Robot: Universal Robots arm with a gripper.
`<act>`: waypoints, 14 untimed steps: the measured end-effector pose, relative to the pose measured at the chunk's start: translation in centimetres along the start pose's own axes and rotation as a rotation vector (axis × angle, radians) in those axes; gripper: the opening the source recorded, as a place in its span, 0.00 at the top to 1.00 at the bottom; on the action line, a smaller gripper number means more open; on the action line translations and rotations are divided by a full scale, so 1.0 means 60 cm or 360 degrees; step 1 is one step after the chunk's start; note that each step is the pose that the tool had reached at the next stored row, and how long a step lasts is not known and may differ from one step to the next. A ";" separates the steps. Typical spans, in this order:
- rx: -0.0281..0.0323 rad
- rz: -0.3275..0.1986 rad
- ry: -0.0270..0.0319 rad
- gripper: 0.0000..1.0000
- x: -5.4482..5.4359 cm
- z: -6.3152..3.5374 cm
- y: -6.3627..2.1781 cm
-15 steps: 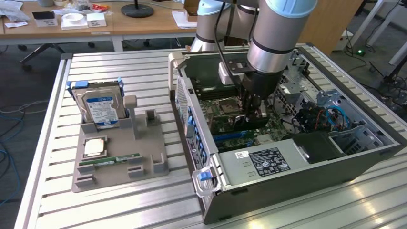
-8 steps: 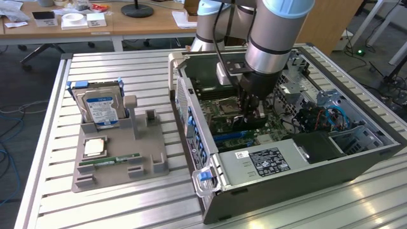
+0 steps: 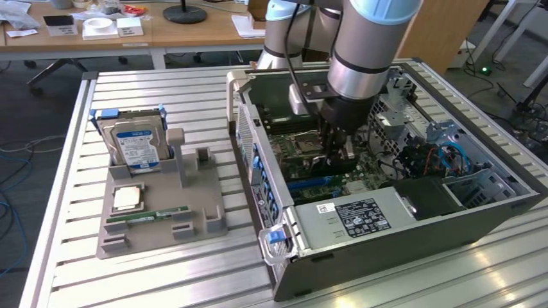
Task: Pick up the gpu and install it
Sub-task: 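Insert the gpu into the slot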
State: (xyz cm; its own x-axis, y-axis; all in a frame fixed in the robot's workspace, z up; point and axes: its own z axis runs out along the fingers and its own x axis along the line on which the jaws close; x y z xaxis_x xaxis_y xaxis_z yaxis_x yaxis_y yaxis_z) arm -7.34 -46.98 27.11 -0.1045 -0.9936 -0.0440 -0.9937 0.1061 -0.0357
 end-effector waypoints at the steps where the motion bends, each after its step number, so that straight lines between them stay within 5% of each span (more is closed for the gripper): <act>1: 0.00000 0.0000 -0.00002 0.73 0.000 0.000 0.001; 14: 0.00003 0.0000 0.00035 0.73 0.001 0.013 0.007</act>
State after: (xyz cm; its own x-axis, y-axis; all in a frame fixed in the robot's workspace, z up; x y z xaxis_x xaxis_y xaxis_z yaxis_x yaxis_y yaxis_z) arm -7.71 -46.99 26.30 -0.1044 -0.9937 -0.0418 -0.9937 0.1059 -0.0359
